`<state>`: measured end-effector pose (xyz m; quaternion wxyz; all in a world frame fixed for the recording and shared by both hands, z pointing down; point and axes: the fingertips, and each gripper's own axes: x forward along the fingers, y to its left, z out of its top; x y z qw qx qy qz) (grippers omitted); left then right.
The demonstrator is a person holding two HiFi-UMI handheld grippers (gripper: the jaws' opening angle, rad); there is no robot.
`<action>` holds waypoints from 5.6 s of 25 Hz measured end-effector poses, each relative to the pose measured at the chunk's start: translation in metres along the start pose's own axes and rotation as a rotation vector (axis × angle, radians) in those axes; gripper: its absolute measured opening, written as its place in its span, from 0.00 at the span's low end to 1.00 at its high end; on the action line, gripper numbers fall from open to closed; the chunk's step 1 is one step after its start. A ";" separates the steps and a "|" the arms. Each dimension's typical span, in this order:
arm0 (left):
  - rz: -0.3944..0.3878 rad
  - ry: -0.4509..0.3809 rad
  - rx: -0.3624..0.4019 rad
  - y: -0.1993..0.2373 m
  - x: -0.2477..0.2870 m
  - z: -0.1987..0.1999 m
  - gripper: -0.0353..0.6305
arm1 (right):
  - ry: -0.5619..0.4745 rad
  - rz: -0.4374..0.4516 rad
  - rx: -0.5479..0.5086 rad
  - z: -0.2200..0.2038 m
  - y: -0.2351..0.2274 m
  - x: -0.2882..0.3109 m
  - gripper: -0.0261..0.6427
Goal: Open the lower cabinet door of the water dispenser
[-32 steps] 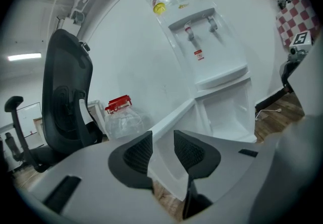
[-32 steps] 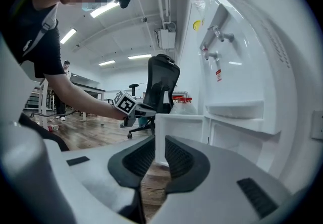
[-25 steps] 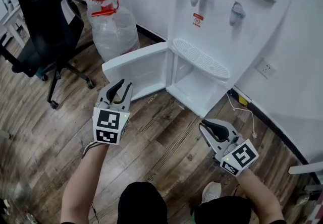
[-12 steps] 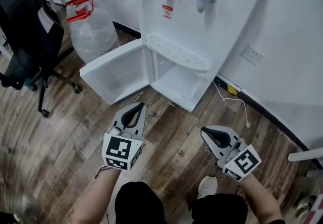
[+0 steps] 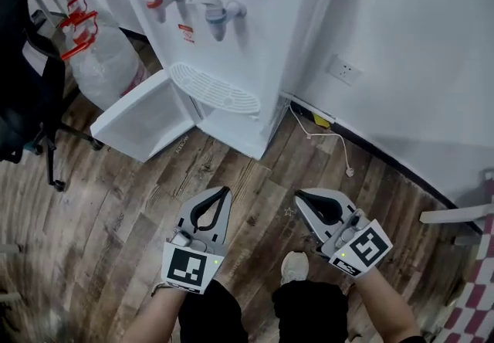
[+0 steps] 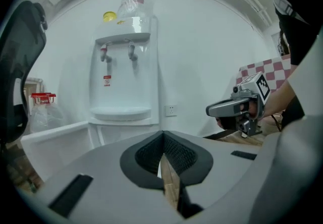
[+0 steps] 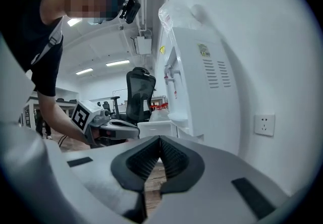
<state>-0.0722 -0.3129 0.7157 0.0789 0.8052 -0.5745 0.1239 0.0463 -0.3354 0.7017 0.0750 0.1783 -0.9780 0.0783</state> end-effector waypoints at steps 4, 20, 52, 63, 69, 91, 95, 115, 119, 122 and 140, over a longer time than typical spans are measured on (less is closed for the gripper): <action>-0.032 0.029 -0.042 -0.020 -0.015 0.048 0.07 | 0.037 -0.009 -0.002 0.044 0.004 -0.022 0.07; -0.059 0.095 -0.214 -0.073 -0.114 0.276 0.07 | 0.037 -0.123 0.157 0.260 0.066 -0.112 0.07; 0.011 -0.023 -0.222 -0.057 -0.443 0.443 0.07 | -0.012 -0.284 0.097 0.478 0.315 -0.213 0.07; -0.021 0.003 -0.270 -0.079 -0.468 0.426 0.07 | -0.036 -0.335 0.125 0.484 0.351 -0.249 0.07; -0.050 -0.032 -0.214 -0.111 -0.469 0.438 0.07 | -0.047 -0.323 0.137 0.478 0.376 -0.277 0.08; -0.046 0.007 -0.160 -0.296 -0.600 0.422 0.07 | -0.131 -0.273 0.184 0.434 0.509 -0.438 0.07; -0.033 0.004 -0.115 -0.300 -0.619 0.426 0.07 | -0.151 -0.252 0.175 0.435 0.523 -0.444 0.07; -0.018 -0.029 -0.124 -0.224 -0.691 0.419 0.07 | -0.180 -0.317 0.152 0.448 0.574 -0.397 0.07; -0.021 -0.039 -0.132 -0.199 -0.708 0.417 0.07 | -0.176 -0.341 0.149 0.453 0.591 -0.383 0.07; -0.018 -0.043 -0.156 -0.184 -0.718 0.410 0.07 | -0.167 -0.364 0.148 0.453 0.603 -0.377 0.07; -0.054 -0.048 -0.177 -0.145 -0.727 0.400 0.07 | -0.126 -0.413 0.125 0.455 0.617 -0.349 0.07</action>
